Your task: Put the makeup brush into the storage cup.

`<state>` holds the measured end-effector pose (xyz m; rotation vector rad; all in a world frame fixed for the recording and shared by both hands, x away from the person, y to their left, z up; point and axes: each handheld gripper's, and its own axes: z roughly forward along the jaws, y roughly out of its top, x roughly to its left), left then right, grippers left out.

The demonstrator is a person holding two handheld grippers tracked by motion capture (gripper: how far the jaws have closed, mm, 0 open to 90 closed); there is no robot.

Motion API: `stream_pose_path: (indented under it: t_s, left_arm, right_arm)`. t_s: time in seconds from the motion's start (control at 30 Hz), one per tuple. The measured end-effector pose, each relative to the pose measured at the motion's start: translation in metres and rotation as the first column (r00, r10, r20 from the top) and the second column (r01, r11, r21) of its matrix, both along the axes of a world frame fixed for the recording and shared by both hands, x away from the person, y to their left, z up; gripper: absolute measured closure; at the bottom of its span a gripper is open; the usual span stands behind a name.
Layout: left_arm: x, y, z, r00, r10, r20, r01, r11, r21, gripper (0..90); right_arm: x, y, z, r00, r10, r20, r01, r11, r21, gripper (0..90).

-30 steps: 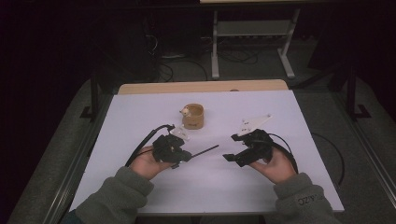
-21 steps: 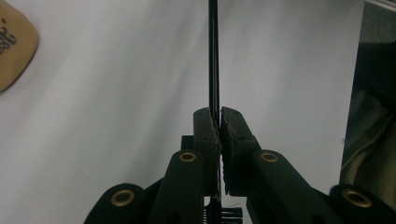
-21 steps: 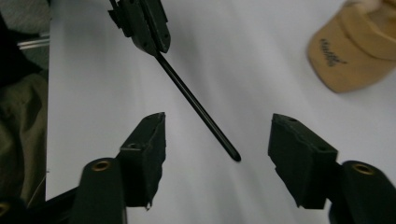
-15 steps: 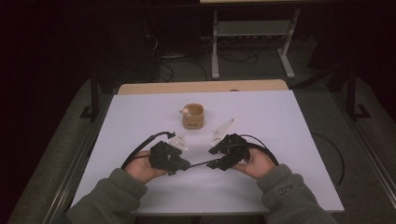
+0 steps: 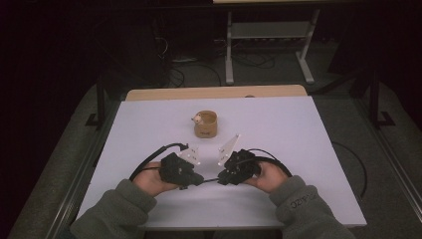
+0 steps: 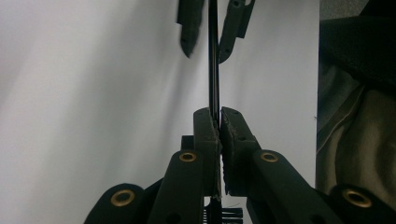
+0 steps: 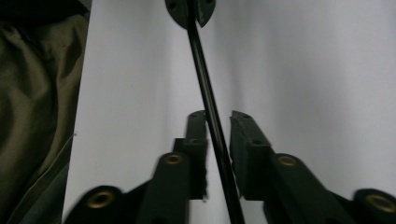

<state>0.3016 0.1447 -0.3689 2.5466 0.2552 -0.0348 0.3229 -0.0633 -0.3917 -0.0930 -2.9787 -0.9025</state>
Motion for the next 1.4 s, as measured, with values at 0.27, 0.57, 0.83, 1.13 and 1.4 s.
stream_pose_path:
  t_s: [0.27, 0.57, 0.83, 1.13, 1.4]
  left_arm:
    - [0.003, 0.006, -0.004, 0.9998, 0.018, -0.004, -0.018, 0.9998, -0.011, 83.6]
    - [0.000, 0.017, 0.005, 0.9951, 0.096, 0.019, -0.095, 0.9926, -0.076, 62.1]
    - [-0.002, 0.024, 0.001, 0.9906, 0.137, 0.003, -0.136, 0.9853, -0.104, 55.8]
    - [0.007, 0.023, -0.006, 0.9706, 0.239, -0.026, -0.240, 0.9549, -0.175, 57.0]
    - [0.017, 0.029, -0.004, 0.9408, 0.333, -0.063, -0.338, 0.9061, -0.255, 56.6]
  right_arm:
    - [-0.004, 0.007, -0.007, 0.9985, 0.040, -0.036, -0.041, 0.999, -0.024, 84.3]
    - [0.004, 0.000, -0.013, 0.9970, -0.069, -0.035, 0.067, 0.997, -0.049, 84.4]
    - [0.017, -0.019, -0.002, 0.9676, -0.250, -0.032, 0.251, 0.968, 0.021, 84.5]
    - [0.013, -0.023, 0.018, 0.9444, -0.327, -0.039, 0.329, 0.935, 0.131, 84.4]
    - [0.005, -0.008, 0.017, 0.9500, -0.308, -0.054, 0.312, 0.934, 0.175, 84.3]
